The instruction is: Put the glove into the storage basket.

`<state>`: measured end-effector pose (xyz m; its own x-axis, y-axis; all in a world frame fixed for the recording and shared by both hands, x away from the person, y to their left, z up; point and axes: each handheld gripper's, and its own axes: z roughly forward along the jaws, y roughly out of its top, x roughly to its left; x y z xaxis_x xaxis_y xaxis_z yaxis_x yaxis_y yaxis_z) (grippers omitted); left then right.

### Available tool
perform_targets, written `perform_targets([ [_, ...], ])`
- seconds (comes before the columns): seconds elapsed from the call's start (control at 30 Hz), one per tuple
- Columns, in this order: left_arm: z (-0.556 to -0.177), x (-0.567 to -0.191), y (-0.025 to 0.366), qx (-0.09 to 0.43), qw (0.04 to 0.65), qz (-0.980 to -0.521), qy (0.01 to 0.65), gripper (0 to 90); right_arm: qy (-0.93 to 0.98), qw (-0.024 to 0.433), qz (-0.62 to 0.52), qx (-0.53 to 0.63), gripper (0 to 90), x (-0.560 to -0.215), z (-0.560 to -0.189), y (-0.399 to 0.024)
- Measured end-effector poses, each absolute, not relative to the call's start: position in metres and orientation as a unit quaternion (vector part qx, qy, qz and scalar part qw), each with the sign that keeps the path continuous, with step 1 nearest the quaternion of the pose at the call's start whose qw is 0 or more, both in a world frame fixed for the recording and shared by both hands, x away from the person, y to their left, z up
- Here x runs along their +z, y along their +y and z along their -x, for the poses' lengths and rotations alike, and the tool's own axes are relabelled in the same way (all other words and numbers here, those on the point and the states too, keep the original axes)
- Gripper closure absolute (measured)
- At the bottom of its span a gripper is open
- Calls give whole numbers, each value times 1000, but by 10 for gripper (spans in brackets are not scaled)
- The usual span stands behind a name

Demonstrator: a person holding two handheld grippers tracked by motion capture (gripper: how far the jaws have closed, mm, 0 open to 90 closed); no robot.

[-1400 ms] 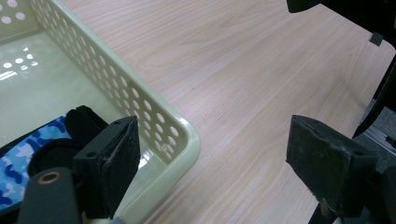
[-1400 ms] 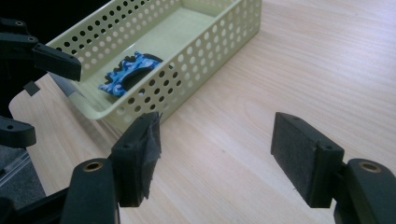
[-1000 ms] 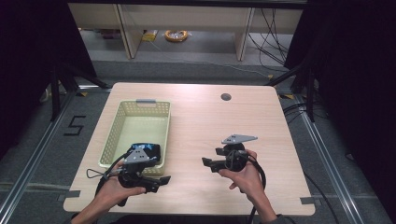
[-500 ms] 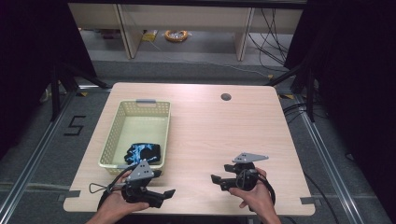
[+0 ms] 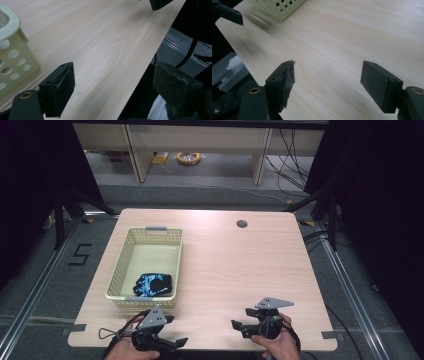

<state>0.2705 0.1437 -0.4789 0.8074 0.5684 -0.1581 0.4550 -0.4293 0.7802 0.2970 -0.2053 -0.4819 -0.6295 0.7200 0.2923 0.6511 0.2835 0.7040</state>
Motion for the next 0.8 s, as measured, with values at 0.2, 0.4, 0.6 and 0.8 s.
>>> perform_targets([
  [0.2,-269,-490,150,77,437,-844,302,163,804,44,-414,424,236,-489,-285,-204],
  [0.4,-261,-500,150,70,424,-855,290,156,810,42,-410,417,211,-494,-279,-200],
  [0.6,-262,-505,149,83,417,-858,289,153,819,45,-398,411,210,-498,-278,-198],
  [0.8,-264,-506,150,81,404,-862,294,154,819,58,-401,406,210,-497,-278,-200],
])
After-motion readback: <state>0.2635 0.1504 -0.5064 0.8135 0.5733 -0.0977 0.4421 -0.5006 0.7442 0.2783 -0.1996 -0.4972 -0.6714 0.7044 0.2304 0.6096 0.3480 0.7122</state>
